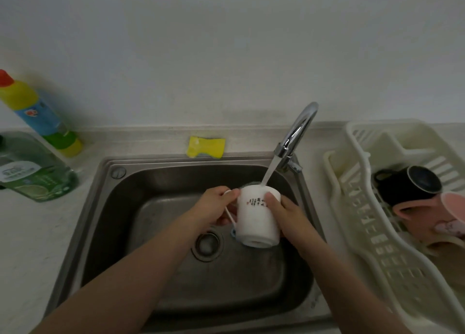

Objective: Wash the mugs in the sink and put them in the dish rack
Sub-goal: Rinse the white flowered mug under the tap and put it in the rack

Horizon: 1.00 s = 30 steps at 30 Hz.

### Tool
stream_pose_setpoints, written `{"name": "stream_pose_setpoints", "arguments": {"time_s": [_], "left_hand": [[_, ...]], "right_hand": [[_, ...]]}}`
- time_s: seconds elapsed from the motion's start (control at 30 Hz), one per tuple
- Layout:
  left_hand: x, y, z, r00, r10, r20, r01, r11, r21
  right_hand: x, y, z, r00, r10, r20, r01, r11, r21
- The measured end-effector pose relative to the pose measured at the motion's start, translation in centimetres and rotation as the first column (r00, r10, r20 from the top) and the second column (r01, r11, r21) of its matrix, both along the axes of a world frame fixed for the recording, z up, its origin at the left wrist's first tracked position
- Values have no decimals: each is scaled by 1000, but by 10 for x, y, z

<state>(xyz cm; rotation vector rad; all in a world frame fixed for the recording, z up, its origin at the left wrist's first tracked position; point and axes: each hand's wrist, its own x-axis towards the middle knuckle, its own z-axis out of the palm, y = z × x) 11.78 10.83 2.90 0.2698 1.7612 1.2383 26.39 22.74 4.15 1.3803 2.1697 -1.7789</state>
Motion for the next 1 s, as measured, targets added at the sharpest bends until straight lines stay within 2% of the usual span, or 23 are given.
{"name": "stream_pose_setpoints", "arguments": {"time_s": [0.03,0.07,0.13,0.2,0.23,0.27,0.3,0.37,0.4,0.43,0.5,0.53,0.57,0.63,0.67,0.73,0.83,0.87,0.9,0.97,1.0], "left_hand": [[0,-3,0,1000,3,-9,-3,1000,-5],[-2,-5,0,1000,11,-24,-12,1000,-12],[-5,-7,4,998,26,-55,-27,999,-26],[-9,-8,9,998,16,-60,-18,999,-30],[-10,-7,11,998,-6,-66,4,1000,-29],[-10,-5,14,996,-40,-78,38,999,-28],[-9,-4,15,994,-69,-88,66,997,-28],[-7,-2,16,994,-73,-79,72,997,-24],[-7,-1,16,996,-60,-68,59,998,-15],[-7,0,15,997,-47,-62,47,999,-6],[-10,0,13,998,-24,-54,24,1000,4],[-11,0,12,999,-15,-49,16,1000,6],[-12,1,11,999,-9,-43,10,1000,6],[-10,2,10,1000,-3,-23,3,1000,4],[-9,4,8,1000,13,-12,-13,1000,9],[-10,6,6,997,77,27,-78,997,23],[-15,3,4,988,138,75,-140,990,21],[-15,1,4,986,139,88,-142,990,22],[-13,1,4,985,137,104,-140,990,21],[-10,1,4,981,143,131,-147,989,21],[-9,2,3,978,157,139,-163,986,28]], "right_hand": [[5,-1,0,999,52,4,-52,987,153],[9,-3,1,992,127,16,-125,933,336],[12,-14,8,928,370,43,-311,706,636],[13,-28,16,776,618,129,-483,450,751],[12,-30,17,704,689,172,-540,362,760],[7,-28,20,667,720,193,-571,328,753],[0,-20,22,674,714,190,-570,339,748],[-14,-5,29,755,643,129,-504,443,741],[-15,-2,30,769,626,132,-492,447,746],[-12,-6,30,755,638,153,-501,409,763],[6,-21,26,669,711,216,-561,293,774],[13,-27,25,637,738,223,-591,281,756],[15,-26,25,642,742,193,-590,317,743],[4,-12,24,743,665,70,-501,484,718],[-1,-5,26,791,610,45,-454,537,711],[0,-8,26,817,575,42,-432,562,705],[25,-31,22,788,613,55,-483,560,673],[29,-32,18,795,606,20,-473,600,645],[25,-31,17,825,563,-53,-432,687,584],[9,-19,22,922,312,-230,-248,931,267],[5,-14,24,938,214,-274,-180,973,145]]}}
